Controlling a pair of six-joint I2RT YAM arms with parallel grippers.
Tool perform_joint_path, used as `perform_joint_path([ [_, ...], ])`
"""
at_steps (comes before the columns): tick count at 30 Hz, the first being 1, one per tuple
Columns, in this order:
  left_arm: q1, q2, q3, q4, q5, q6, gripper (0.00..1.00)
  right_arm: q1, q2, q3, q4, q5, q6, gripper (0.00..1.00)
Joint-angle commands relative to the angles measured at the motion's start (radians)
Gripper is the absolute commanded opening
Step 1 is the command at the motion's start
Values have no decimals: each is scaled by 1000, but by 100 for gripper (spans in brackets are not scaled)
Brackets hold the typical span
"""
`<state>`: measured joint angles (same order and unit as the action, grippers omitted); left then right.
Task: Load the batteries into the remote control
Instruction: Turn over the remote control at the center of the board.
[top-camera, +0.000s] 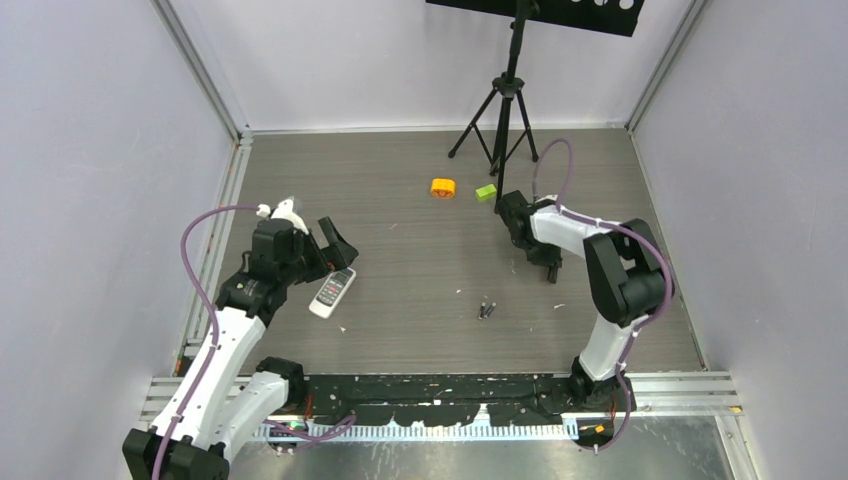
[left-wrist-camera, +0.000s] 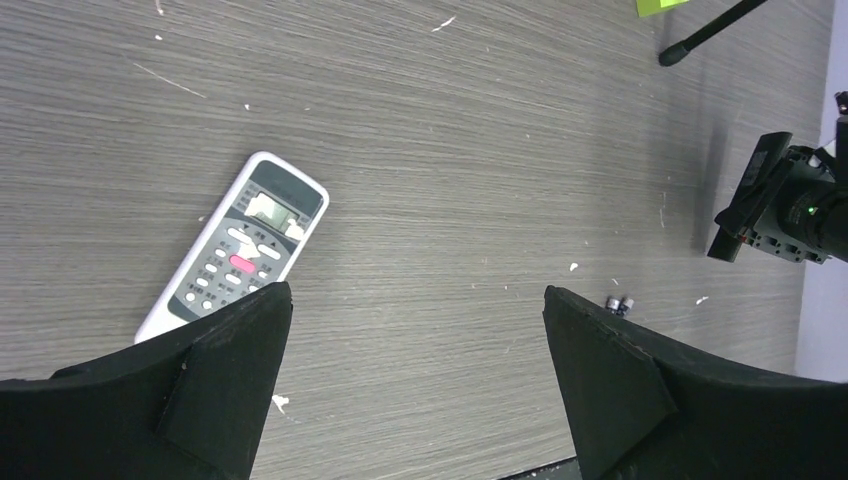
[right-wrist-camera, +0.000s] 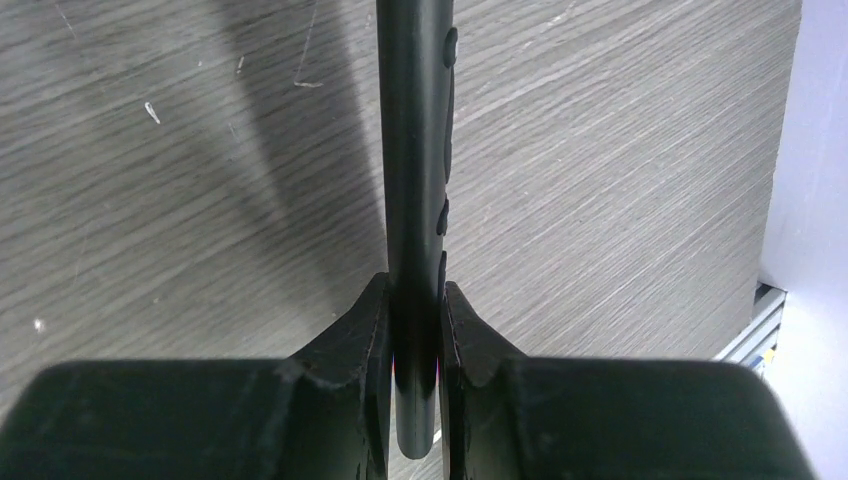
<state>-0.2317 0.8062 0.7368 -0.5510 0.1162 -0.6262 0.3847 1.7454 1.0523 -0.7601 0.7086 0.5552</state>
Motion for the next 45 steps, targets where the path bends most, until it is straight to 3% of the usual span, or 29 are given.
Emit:
perform_joint_path([
  [1,-1,0,8,3,-46,9,100,3,47,87,-50,58,13,0],
  [4,-1,8,3,4,-55,6,100,3,66,102,-44,-1,6,5],
  [8,-1,21,9,-5,-83,23,100,3,81,112,-42,-110,-16,38],
  [12,-1,30,26,-12,-146,45,100,3,51,107,-26,-189,-21,49],
  [20,-2,92,-10,19,-246,-18,100,3,-78,91,12,-332,-9,51],
  [25,16,194,-57,134,-285,-124,100,3,-228,-30,196,-503,-31,51],
  [29,27,311,-54,180,-309,-127,100,4,-299,-81,242,-572,-6,51],
  [34,29,410,-82,197,-289,-128,98,3,-337,-105,260,-637,12,52],
  [45,-83,423,-191,238,-271,-230,99,4,-297,-61,270,-687,28,52],
])
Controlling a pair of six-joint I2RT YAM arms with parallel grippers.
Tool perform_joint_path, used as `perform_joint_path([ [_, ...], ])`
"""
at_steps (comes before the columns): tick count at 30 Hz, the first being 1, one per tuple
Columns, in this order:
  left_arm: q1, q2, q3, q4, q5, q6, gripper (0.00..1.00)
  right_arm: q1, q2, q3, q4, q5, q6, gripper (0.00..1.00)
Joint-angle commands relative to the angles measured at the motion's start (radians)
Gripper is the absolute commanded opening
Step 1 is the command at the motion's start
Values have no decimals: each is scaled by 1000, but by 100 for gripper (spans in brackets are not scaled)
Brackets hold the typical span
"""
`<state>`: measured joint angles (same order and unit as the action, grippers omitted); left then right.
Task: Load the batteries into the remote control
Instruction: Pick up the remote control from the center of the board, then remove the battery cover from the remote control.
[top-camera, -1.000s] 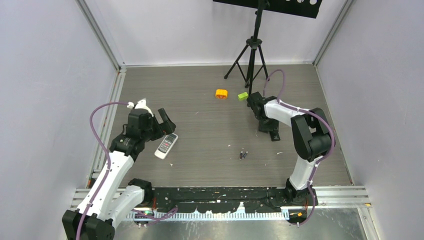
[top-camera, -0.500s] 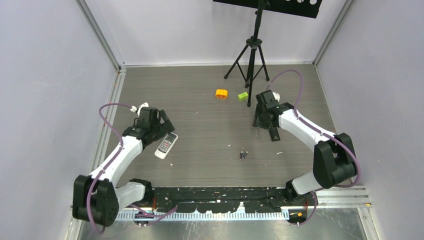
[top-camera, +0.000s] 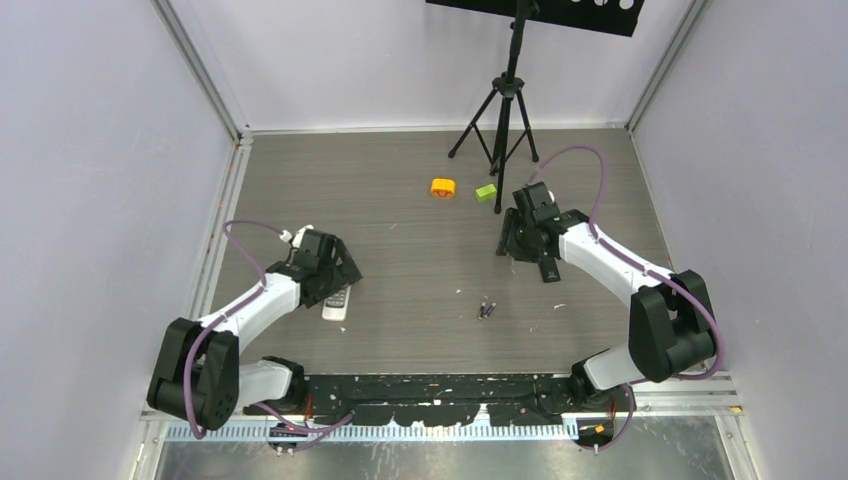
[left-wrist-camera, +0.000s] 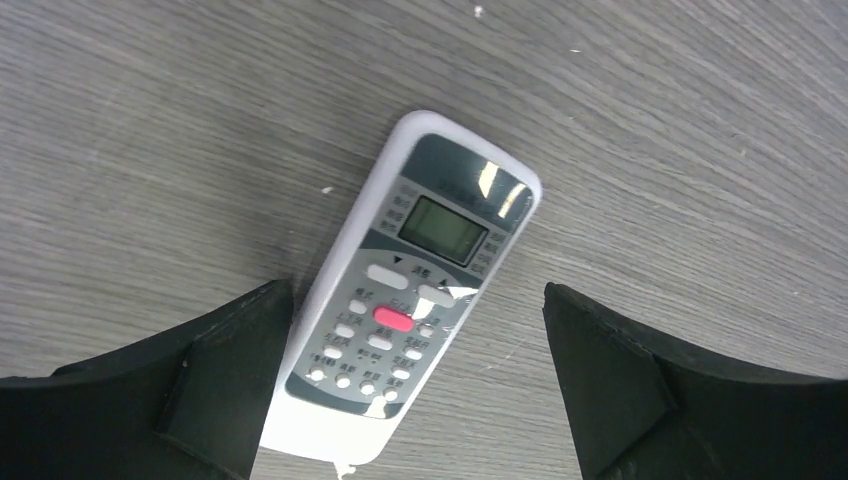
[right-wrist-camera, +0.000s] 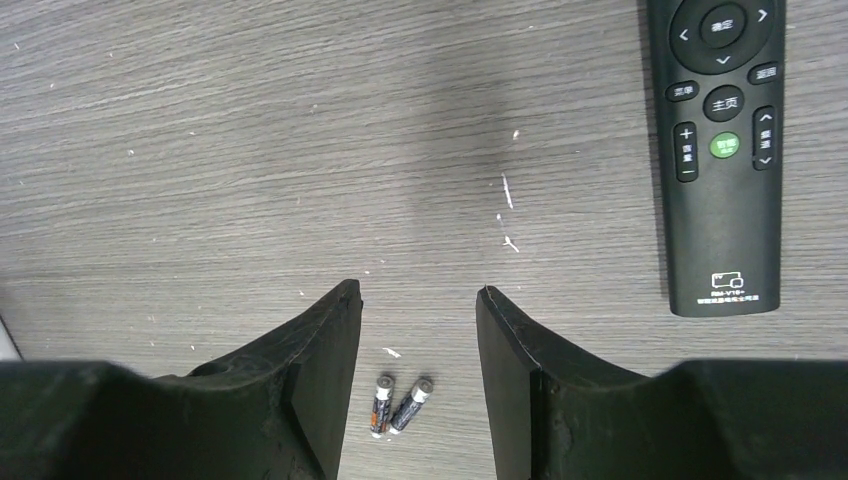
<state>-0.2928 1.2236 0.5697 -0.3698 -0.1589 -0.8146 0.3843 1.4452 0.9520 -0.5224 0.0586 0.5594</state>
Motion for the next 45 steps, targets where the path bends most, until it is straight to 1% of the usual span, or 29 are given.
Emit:
perform_joint_path([
  [1,-34,11,-26,58,7,-41,98,4,5,37,34,-41,28,52],
  [3,-61,28,-17,54,0,-32,97,3,5,28,40,-45,34,52],
  [5,-86,56,8,21,-46,-23,95,4,6,20,42,-46,40,52],
  [10,-130,159,103,-102,-138,-2,86,4,-10,4,43,-45,56,51],
  [12,-165,188,124,-129,-156,-1,82,3,-23,-6,50,-84,58,51],
  [15,-200,217,146,-162,-170,-11,73,4,-39,-12,57,-94,62,51],
  [18,-213,236,140,-152,-159,-14,59,4,-49,-16,60,-105,69,51],
  [19,-215,239,136,-142,-146,-14,57,4,-51,-16,63,-115,72,51],
  [23,-215,194,119,-69,-45,5,45,36,-77,-26,100,-197,53,51],
  [26,-215,115,114,11,66,24,37,116,-123,-42,194,-296,43,50],
  [28,-215,56,119,62,145,34,34,181,-145,-55,283,-358,65,51],
  [30,-215,-13,132,103,221,39,33,242,-155,-73,413,-405,129,54],
  [32,-215,-69,149,144,295,51,33,286,-158,-95,522,-415,213,61],
  [33,-215,-96,161,165,333,53,33,309,-164,-108,587,-416,253,63],
  [36,-215,-161,194,196,427,34,34,345,-202,-171,787,-395,378,68],
  [39,-213,-201,241,204,506,-33,34,357,-257,-241,973,-359,479,70],
  [41,-213,-216,270,218,547,-79,34,358,-295,-268,1030,-341,508,71],
  [45,-212,-232,288,294,604,-176,35,358,-348,-282,1047,-348,512,80],
])
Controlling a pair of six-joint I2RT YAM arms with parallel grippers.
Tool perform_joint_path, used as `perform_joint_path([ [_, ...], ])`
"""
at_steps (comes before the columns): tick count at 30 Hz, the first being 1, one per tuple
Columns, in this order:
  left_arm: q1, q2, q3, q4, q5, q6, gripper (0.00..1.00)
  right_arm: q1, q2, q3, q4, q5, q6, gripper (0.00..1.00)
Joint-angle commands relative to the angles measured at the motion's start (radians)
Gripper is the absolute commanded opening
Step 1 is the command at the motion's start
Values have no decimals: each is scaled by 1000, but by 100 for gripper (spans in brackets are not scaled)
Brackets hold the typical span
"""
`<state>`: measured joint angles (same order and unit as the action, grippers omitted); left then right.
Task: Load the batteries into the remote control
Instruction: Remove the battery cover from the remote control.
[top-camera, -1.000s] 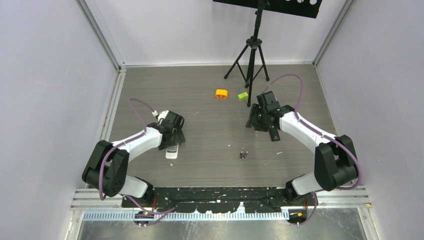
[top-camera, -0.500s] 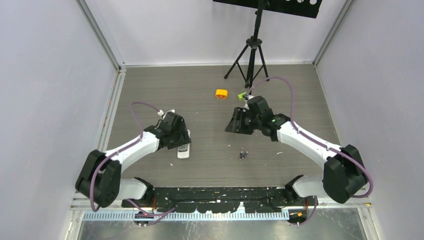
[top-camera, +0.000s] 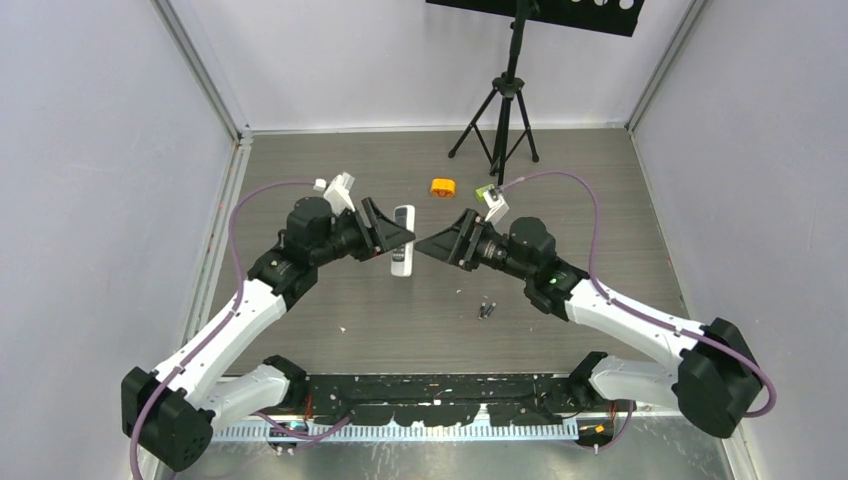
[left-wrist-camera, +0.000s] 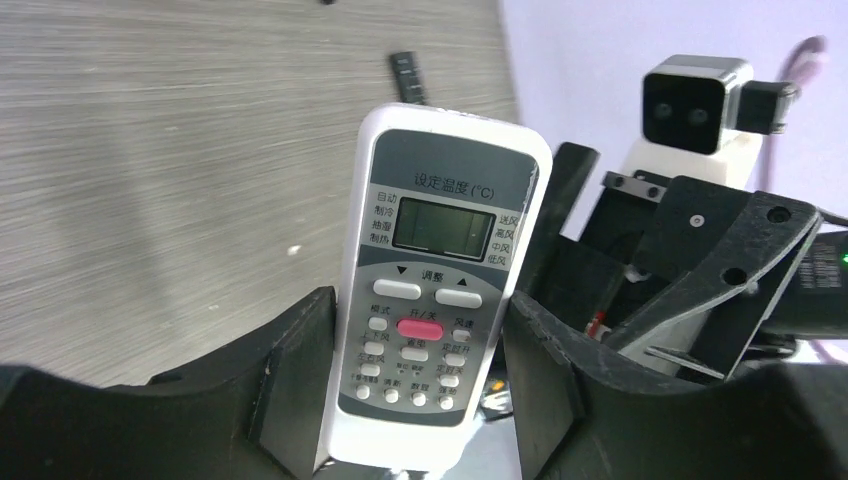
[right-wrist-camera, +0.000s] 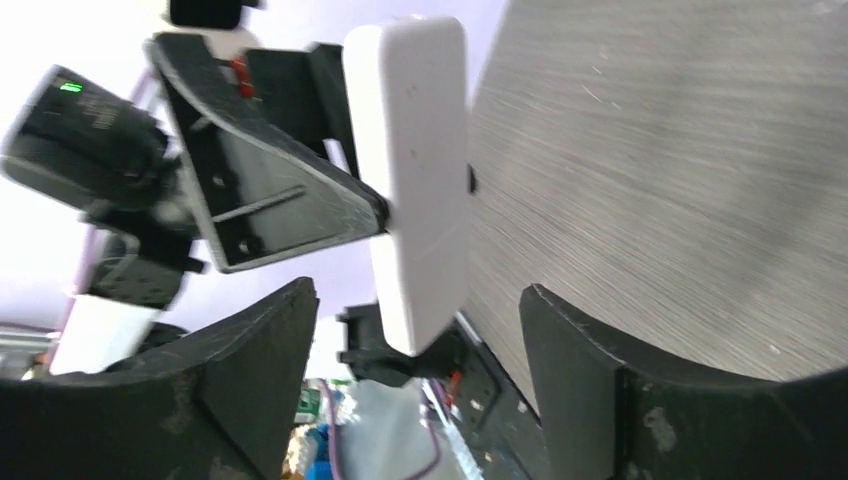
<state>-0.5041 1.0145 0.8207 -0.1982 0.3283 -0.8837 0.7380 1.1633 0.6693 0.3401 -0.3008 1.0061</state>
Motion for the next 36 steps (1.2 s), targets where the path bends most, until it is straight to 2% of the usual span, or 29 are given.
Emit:
perform_joint_path([
  [1,-1,-23,36,155,137,-144,35,5,-70,0,192,-1,75,85],
  [3,-1,-16,34,220,171,-200,35,6,-69,-8,242,-33,108,91],
  [5,-1,-1,31,287,206,-250,35,7,-58,-8,292,-69,142,93],
  [16,-1,1,4,456,270,-347,34,15,-11,-2,342,-110,156,92],
  [19,-1,6,-7,501,282,-373,34,18,15,9,402,-143,175,82],
  [25,-1,6,-14,541,278,-379,39,37,64,64,395,-177,144,52],
  [27,-1,-1,-17,536,269,-364,48,38,61,90,308,-161,88,42],
  [28,-1,-8,-18,512,259,-348,57,39,56,110,230,-145,40,39],
  [31,0,-40,-17,409,195,-267,77,48,29,168,-10,-67,-131,35],
  [33,-1,-64,-3,305,143,-195,85,57,16,218,-153,-2,-256,35],
  [36,-1,-87,27,159,68,-94,92,74,15,284,-322,83,-427,34],
])
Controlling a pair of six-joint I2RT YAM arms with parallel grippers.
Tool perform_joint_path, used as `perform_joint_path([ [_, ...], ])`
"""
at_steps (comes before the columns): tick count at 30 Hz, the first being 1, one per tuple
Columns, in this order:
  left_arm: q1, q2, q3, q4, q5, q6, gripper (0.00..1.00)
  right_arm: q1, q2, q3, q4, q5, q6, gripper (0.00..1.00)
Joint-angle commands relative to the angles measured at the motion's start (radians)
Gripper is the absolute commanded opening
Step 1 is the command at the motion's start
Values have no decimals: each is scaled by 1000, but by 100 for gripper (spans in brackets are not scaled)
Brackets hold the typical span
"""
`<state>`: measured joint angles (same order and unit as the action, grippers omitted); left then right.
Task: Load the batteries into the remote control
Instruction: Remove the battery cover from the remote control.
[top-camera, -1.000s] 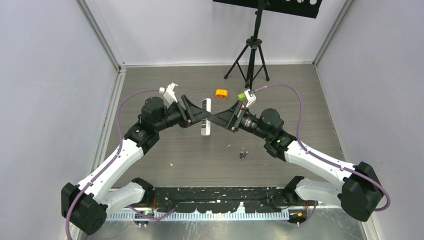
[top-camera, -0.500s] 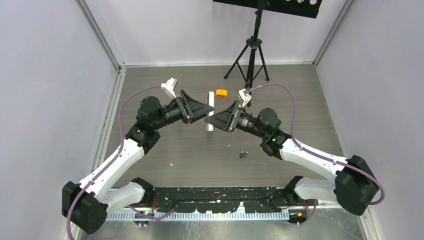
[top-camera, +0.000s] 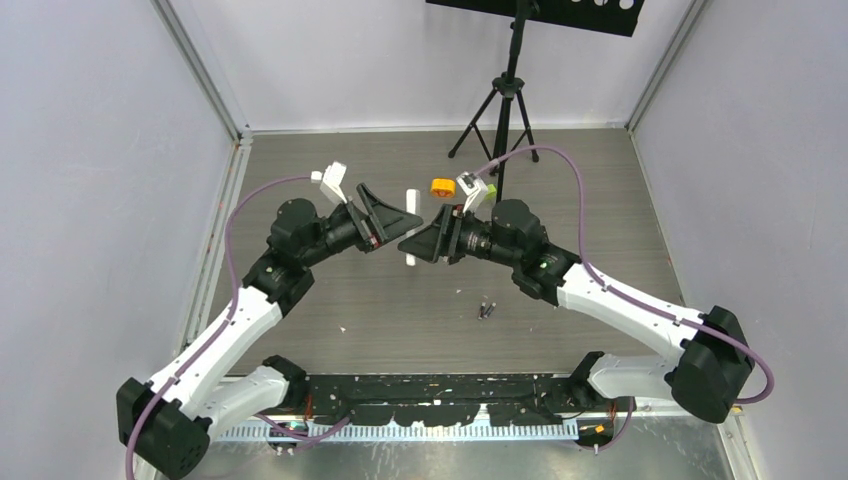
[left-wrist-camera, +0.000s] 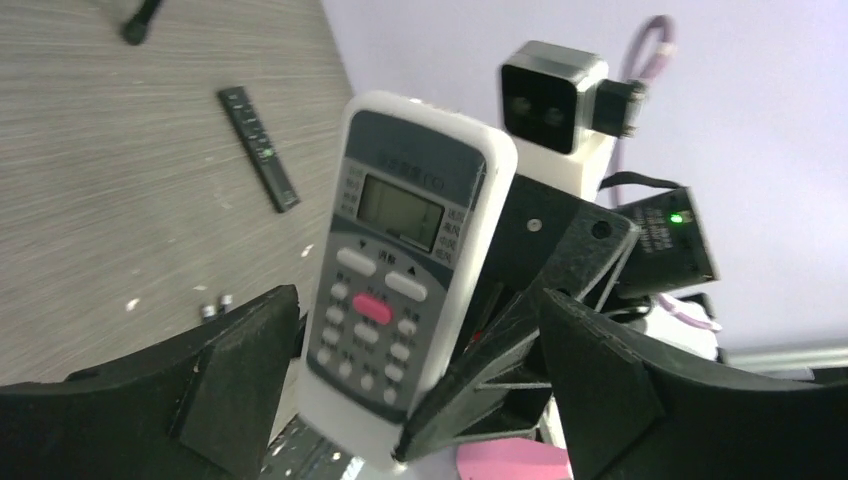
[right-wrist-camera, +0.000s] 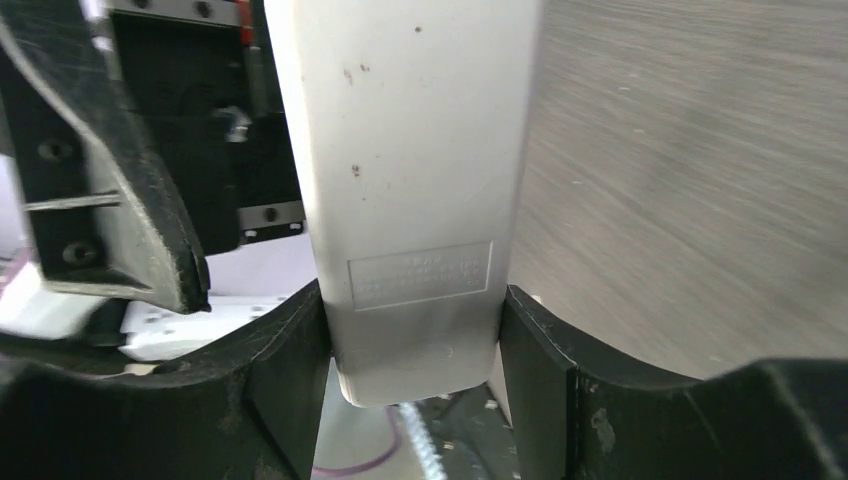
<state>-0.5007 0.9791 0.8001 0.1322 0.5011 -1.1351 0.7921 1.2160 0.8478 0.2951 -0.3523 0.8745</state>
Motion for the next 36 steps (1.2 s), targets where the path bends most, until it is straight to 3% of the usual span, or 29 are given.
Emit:
perform_joint_path([
  [1,-4,-55,57,-205,-123,182,93,29,-36,121,-325,149,-336,34],
  [6,-4,-42,88,-308,-196,231,93,86,-4,193,-460,202,-501,34],
  [12,-4,7,99,-345,-208,218,82,171,63,263,-543,308,-599,33],
  [18,-4,48,66,-331,-157,186,52,203,138,316,-595,467,-601,32],
  [21,-4,71,22,-304,-106,160,36,203,148,303,-581,474,-590,33],
  [25,-4,93,-14,-246,-59,130,7,202,146,289,-568,465,-588,35],
  [27,-3,94,-11,-239,-59,136,0,202,138,285,-576,477,-574,42],
  [31,21,81,0,-217,-65,166,0,185,83,250,-582,412,-517,77],
  [36,123,76,-74,21,27,81,0,98,-92,130,-473,198,-316,87],
])
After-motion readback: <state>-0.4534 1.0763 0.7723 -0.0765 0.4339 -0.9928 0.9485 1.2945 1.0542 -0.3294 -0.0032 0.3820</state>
